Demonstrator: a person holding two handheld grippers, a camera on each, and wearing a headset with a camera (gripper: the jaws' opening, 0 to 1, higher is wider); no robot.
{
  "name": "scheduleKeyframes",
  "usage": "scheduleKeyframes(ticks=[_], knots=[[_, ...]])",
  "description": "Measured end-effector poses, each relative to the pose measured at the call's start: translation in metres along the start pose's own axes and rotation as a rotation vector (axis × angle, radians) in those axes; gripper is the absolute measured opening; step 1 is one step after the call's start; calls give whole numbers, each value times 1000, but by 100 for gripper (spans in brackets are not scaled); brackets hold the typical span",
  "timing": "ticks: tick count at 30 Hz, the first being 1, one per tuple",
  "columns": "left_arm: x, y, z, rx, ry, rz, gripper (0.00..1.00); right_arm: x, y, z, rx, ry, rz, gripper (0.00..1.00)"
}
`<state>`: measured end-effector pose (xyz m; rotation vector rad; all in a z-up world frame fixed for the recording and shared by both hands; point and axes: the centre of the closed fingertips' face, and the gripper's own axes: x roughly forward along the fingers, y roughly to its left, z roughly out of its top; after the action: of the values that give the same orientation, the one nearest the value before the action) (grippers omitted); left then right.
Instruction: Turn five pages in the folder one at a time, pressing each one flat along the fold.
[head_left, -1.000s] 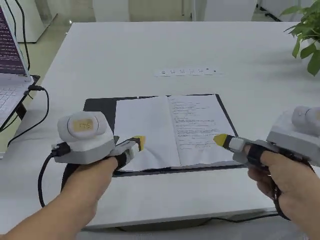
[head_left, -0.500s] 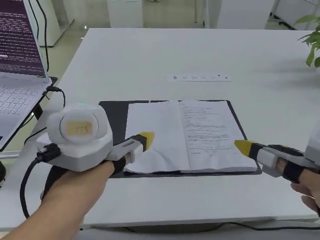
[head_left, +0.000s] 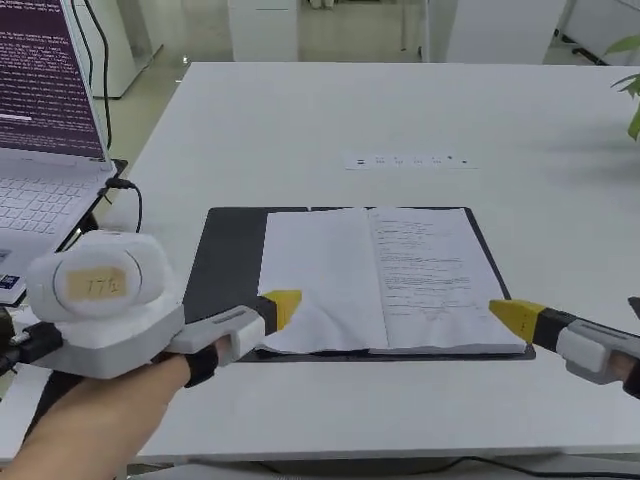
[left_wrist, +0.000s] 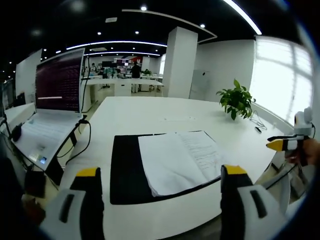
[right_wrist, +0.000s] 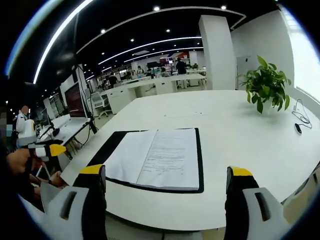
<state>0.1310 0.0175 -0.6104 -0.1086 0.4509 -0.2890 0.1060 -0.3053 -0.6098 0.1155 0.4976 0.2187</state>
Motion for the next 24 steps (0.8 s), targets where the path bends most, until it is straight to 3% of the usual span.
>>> scheduleKeyframes(ticks=[8,15,24], knots=[[-7,6,1,1,1,24,99,2,-3,7,-18,0,-2,100],[-2,7,-10,17,32,36,99,8,-11,-4,-6,30,-2,99],[25,-26,-24,43,82,-24,99,12,-13,-15,4,55,23,99]])
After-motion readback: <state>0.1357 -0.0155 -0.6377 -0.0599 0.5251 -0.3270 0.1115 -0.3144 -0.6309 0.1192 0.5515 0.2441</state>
